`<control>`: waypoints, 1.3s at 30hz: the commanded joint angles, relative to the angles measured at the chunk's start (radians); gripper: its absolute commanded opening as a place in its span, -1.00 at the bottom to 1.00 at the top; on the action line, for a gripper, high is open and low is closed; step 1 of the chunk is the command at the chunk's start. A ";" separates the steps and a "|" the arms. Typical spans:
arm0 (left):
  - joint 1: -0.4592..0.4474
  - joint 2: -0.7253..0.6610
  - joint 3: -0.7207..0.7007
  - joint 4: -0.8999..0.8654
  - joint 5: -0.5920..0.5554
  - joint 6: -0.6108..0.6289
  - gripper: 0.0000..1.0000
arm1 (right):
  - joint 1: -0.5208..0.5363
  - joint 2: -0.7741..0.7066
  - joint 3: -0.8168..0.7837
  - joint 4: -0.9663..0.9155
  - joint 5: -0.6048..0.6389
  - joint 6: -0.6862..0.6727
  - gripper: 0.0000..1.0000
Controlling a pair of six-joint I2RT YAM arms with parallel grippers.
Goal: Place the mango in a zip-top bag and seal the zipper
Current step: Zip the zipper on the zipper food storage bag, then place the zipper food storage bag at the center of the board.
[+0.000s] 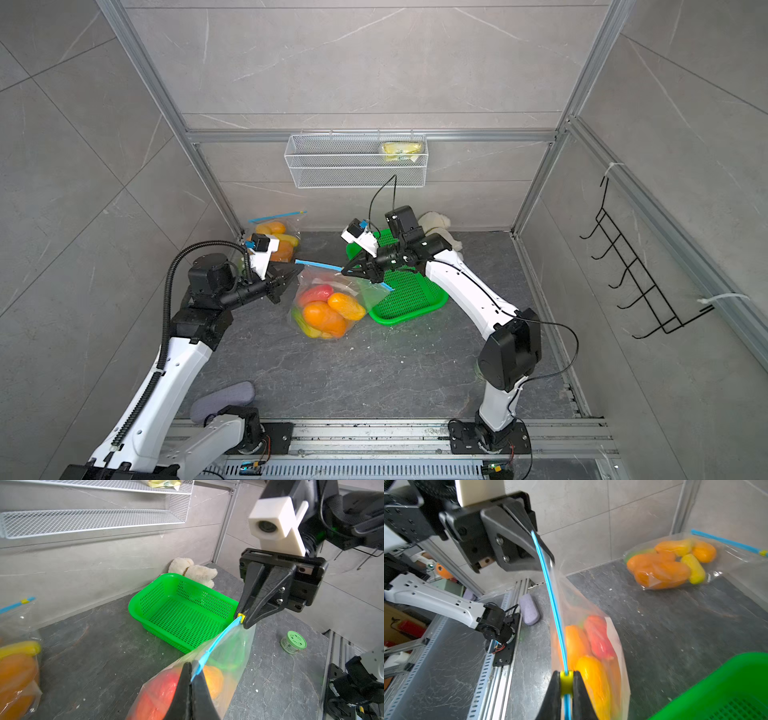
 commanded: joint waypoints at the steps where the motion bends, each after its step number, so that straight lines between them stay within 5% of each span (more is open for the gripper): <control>1: 0.037 -0.030 0.027 0.079 -0.160 -0.069 -1.00 | -0.084 -0.073 -0.108 0.052 0.117 0.085 -0.92; 7: 0.042 -0.026 0.039 0.079 -0.222 -0.099 -1.00 | -0.169 -0.106 -0.212 0.132 0.155 0.181 -0.94; 21: 0.044 0.006 0.070 0.083 -0.270 -0.123 -1.00 | -0.185 -0.123 -0.243 0.173 0.218 0.245 -0.97; 23: 0.044 0.025 0.068 0.107 -0.278 -0.136 -1.00 | -0.181 -0.119 -0.265 0.291 0.136 0.348 -0.98; 25: 0.044 0.066 0.074 0.133 -0.292 -0.161 -1.00 | -0.151 -0.113 -0.330 0.631 0.028 0.575 -0.97; 29: 0.044 0.178 0.113 0.153 -0.410 -0.228 -1.00 | -0.141 -0.104 -0.391 1.012 0.025 0.868 -0.26; 34: 0.049 0.294 0.157 0.152 -0.519 -0.222 -1.00 | -0.144 -0.207 -0.422 0.789 0.224 0.706 0.22; 36: 0.060 0.357 0.184 0.158 -0.575 -0.230 -0.99 | -0.144 -0.281 -0.465 0.685 0.357 0.636 0.70; 37: 0.067 0.394 0.203 0.154 -0.591 -0.238 -0.95 | -0.144 -0.322 -0.485 0.632 0.410 0.607 0.99; 39: 0.081 0.483 0.261 0.135 -0.596 -0.247 -0.62 | -0.145 -0.396 -0.538 0.561 0.519 0.560 1.00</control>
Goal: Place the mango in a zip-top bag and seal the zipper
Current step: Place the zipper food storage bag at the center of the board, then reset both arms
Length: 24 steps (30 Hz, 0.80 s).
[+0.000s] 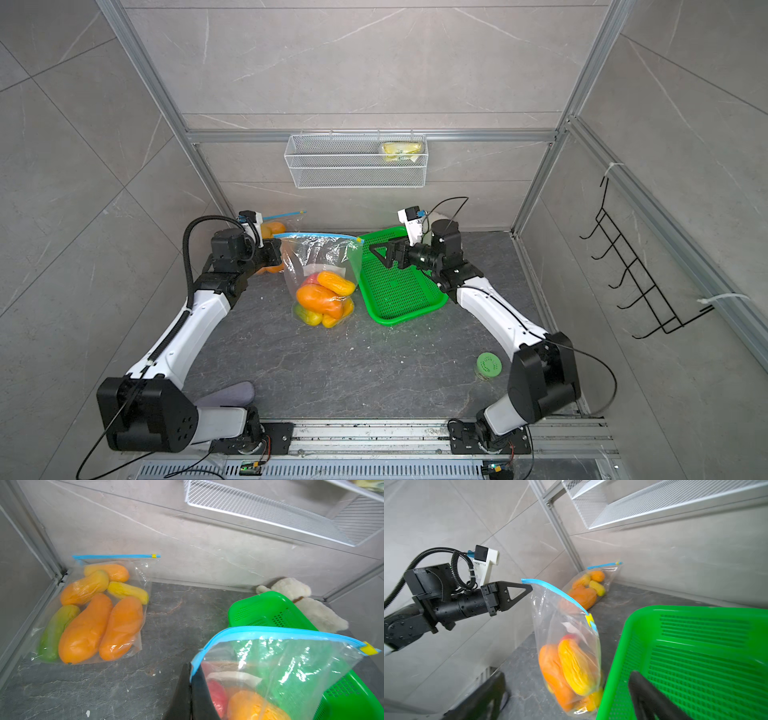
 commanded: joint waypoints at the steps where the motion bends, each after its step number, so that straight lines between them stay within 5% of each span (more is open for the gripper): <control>1: 0.021 0.115 0.106 0.026 -0.083 -0.029 -0.41 | 0.000 -0.146 -0.078 -0.141 0.231 -0.106 0.99; 3: 0.026 0.201 0.199 -0.042 -0.086 -0.022 0.09 | 0.001 -0.225 -0.145 -0.186 0.305 -0.142 0.99; 5: 0.026 0.247 0.272 -0.107 -0.109 -0.012 0.90 | 0.000 -0.291 -0.222 -0.189 0.387 -0.170 1.00; 6: 0.035 0.256 0.297 -0.136 -0.114 -0.015 1.00 | 0.002 -0.324 -0.260 -0.192 0.445 -0.188 0.99; 11: 0.124 0.152 0.186 -0.114 -0.080 -0.101 1.00 | 0.000 -0.422 -0.430 -0.182 0.731 -0.254 1.00; 15: 0.154 -0.058 -0.151 0.076 -0.178 -0.157 1.00 | 0.000 -0.478 -0.597 -0.065 0.918 -0.277 1.00; 19: 0.152 -0.221 -0.441 0.253 -0.241 -0.086 1.00 | -0.004 -0.491 -0.768 0.117 1.021 -0.278 0.99; 24: 0.120 -0.269 -0.727 0.525 -0.258 0.032 1.00 | -0.018 -0.348 -1.023 0.707 1.049 -0.351 1.00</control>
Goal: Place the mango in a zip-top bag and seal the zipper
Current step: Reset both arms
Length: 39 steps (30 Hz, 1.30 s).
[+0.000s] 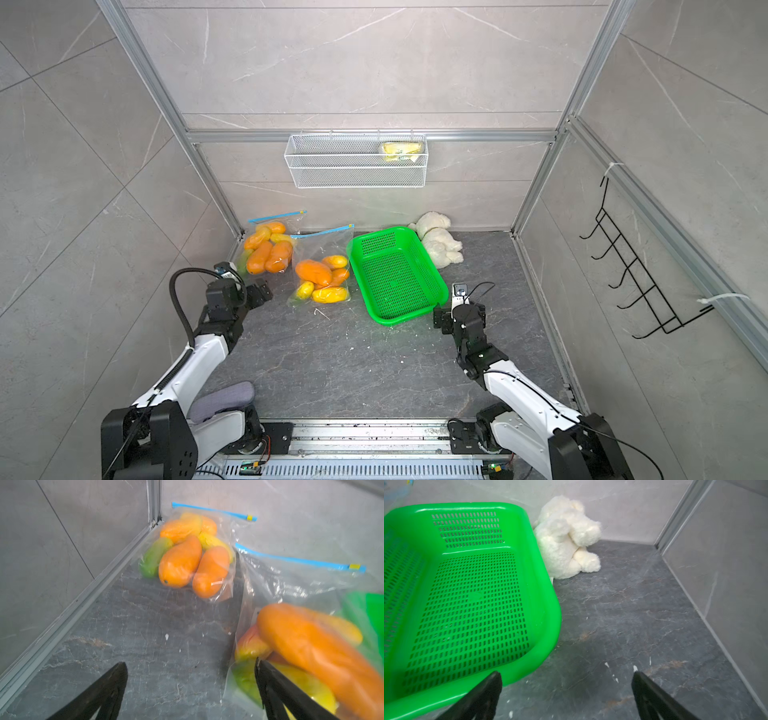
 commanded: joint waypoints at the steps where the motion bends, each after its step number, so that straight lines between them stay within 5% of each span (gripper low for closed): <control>1: -0.010 0.008 -0.106 0.268 -0.017 0.094 1.00 | -0.009 0.158 -0.141 0.576 0.061 -0.099 1.00; 3: -0.010 0.062 -0.137 0.334 -0.010 0.123 1.00 | 0.002 0.305 -0.145 0.790 0.110 -0.201 1.00; 7: -0.008 0.177 -0.135 0.389 -0.037 0.141 1.00 | -0.058 0.524 -0.146 1.034 0.095 -0.183 1.00; 12: -0.007 0.222 -0.156 0.498 -0.042 0.180 1.00 | -0.149 0.364 -0.129 0.793 -0.060 -0.095 1.00; 16: -0.002 0.295 -0.181 0.611 0.031 0.210 1.00 | -0.257 0.186 -0.021 0.331 -0.251 0.035 1.00; 18: -0.003 0.380 -0.184 0.706 0.139 0.259 1.00 | -0.270 0.201 -0.059 0.426 -0.317 0.042 1.00; 21: -0.003 0.370 -0.186 0.683 0.113 0.246 1.00 | -0.281 0.148 -0.117 0.473 -0.258 0.066 1.00; 24: -0.002 0.369 -0.178 0.667 0.106 0.243 1.00 | -0.284 0.109 -0.046 0.257 -0.330 0.020 1.00; 27: -0.003 0.368 -0.180 0.664 0.102 0.243 1.00 | -0.284 0.205 -0.078 0.478 -0.268 -0.007 1.00; 31: -0.004 0.364 -0.181 0.661 0.101 0.243 1.00 | -0.287 0.537 -0.039 0.796 -0.347 -0.039 1.00; 33: -0.003 0.363 -0.182 0.659 0.100 0.242 1.00 | -0.292 0.449 0.008 0.544 -0.278 -0.001 1.00; 34: -0.004 0.365 -0.181 0.662 0.101 0.243 1.00 | -0.292 0.511 -0.005 0.685 -0.285 -0.018 1.00; 36: -0.003 0.363 -0.179 0.658 0.102 0.242 1.00 | -0.292 0.461 0.027 0.525 -0.261 -0.001 1.00; 39: -0.004 0.364 -0.179 0.659 0.102 0.240 1.00 | -0.289 0.472 0.003 0.603 -0.304 -0.026 1.00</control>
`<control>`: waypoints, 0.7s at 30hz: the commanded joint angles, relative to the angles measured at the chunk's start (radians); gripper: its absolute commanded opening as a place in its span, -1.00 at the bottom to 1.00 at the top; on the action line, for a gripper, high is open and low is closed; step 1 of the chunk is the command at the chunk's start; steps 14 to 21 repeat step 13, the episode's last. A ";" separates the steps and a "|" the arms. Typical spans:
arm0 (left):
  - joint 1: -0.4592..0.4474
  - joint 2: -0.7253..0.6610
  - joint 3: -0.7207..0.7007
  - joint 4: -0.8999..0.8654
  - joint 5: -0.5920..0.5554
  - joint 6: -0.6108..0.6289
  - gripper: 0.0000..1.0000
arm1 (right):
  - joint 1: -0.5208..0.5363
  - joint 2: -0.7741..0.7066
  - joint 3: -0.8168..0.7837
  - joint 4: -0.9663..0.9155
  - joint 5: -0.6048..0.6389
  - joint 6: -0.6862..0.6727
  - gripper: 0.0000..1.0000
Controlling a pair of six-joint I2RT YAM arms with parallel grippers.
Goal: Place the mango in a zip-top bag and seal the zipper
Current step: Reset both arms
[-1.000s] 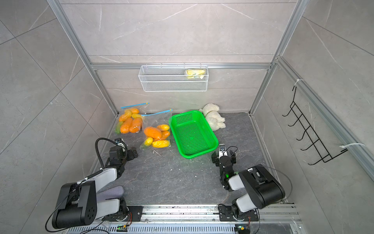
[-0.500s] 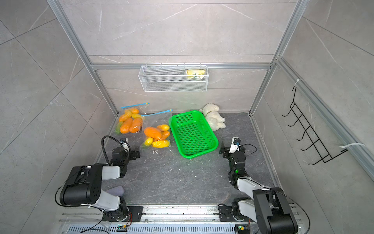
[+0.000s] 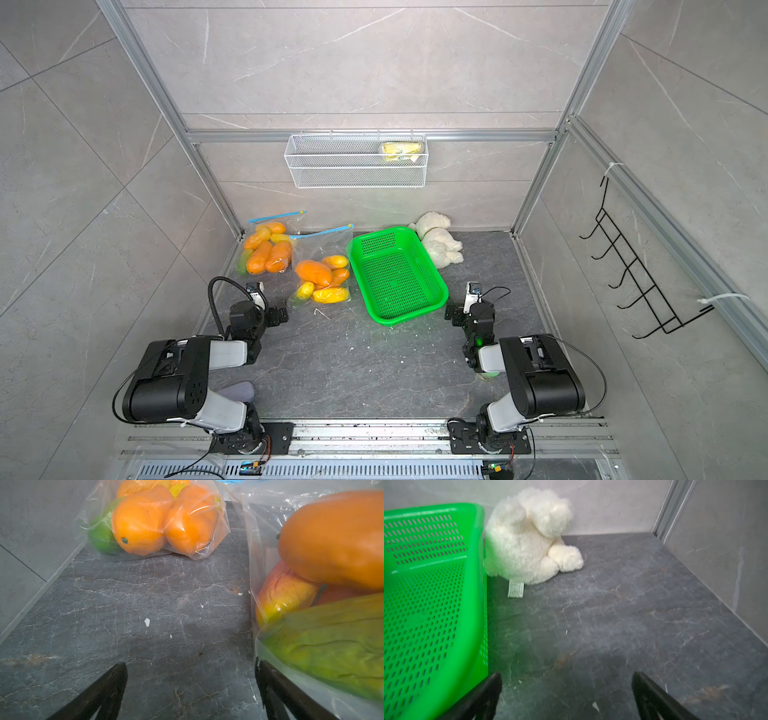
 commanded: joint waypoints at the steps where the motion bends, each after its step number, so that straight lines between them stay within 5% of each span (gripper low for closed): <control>1: 0.001 -0.007 0.009 0.062 0.005 0.023 1.00 | 0.002 -0.002 0.018 0.016 -0.026 -0.027 1.00; 21: 0.001 -0.007 0.012 0.058 0.009 0.022 1.00 | 0.021 0.006 0.054 -0.040 -0.044 -0.056 1.00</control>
